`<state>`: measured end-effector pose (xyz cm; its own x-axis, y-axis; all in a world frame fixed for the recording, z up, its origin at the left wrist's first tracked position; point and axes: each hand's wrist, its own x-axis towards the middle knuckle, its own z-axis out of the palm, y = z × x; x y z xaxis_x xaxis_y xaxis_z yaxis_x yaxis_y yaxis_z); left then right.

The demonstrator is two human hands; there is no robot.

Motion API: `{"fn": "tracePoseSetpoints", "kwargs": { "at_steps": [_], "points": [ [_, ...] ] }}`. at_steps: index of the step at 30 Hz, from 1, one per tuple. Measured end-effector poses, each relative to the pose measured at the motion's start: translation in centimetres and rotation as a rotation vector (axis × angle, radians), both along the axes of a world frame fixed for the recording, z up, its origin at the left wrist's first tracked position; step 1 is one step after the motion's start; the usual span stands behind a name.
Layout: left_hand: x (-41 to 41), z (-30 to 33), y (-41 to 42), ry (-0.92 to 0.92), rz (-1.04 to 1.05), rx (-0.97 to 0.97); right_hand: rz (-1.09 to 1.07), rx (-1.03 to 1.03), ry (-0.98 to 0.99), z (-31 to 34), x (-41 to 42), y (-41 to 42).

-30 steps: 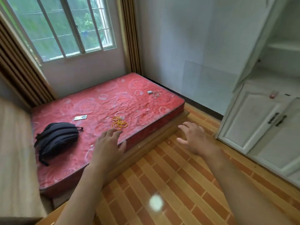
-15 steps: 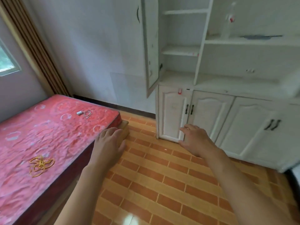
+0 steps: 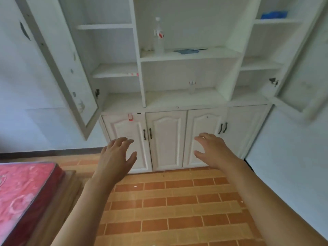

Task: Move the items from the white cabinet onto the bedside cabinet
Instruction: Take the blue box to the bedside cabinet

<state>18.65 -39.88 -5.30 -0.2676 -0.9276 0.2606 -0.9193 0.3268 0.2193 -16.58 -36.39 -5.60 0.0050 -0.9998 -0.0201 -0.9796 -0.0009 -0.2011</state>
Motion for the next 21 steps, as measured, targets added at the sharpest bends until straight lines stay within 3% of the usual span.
{"fn": "tracePoseSetpoints", "kwargs": {
  "at_steps": [14,21],
  "points": [
    [-13.2,2.3,-23.9,0.018,-0.362,-0.026,-0.282,-0.059,0.028,3.8,-9.5,-13.9],
    [-23.0,1.4,-30.1,0.021,-0.489,0.001,-0.385,-0.061,0.042,4.7,-17.0,-16.6]
  ]
}}
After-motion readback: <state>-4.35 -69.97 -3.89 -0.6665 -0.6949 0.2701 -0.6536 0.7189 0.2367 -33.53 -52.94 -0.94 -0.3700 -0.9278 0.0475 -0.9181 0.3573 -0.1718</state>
